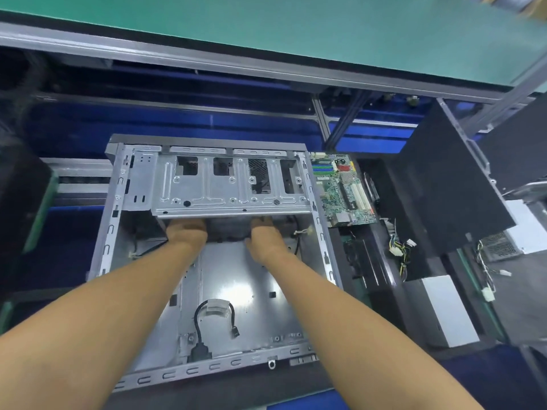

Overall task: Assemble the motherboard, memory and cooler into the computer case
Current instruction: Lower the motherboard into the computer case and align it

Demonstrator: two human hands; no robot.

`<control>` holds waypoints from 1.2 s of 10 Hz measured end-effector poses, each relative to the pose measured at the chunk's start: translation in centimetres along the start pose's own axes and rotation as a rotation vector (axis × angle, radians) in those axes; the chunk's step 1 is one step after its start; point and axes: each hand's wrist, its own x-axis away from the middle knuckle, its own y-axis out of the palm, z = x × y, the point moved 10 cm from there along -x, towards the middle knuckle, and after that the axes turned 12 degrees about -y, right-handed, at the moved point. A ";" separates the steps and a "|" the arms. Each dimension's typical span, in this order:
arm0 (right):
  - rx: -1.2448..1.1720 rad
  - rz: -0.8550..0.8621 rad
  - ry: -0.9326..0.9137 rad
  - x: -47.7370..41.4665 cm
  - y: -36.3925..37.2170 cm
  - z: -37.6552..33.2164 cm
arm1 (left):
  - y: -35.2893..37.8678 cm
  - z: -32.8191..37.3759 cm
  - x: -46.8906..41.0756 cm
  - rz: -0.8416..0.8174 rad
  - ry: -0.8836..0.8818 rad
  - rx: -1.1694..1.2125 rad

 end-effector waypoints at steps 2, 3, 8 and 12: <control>-0.034 -0.037 0.016 0.9 0.9 -0.5 | -1.3 1.0 1.3 0.171 0.065 -0.059; 0.046 -0.077 0.037 2.2 0.2 -1.2 | -2.0 1.4 3.3 0.259 0.098 -0.059; -0.927 0.360 -0.038 11.8 -18.6 6.5 | -11.5 13.9 20.0 -0.120 0.536 0.930; 0.269 0.055 -0.192 5.4 -14.7 20.9 | -9.1 24.7 17.8 0.002 0.440 0.809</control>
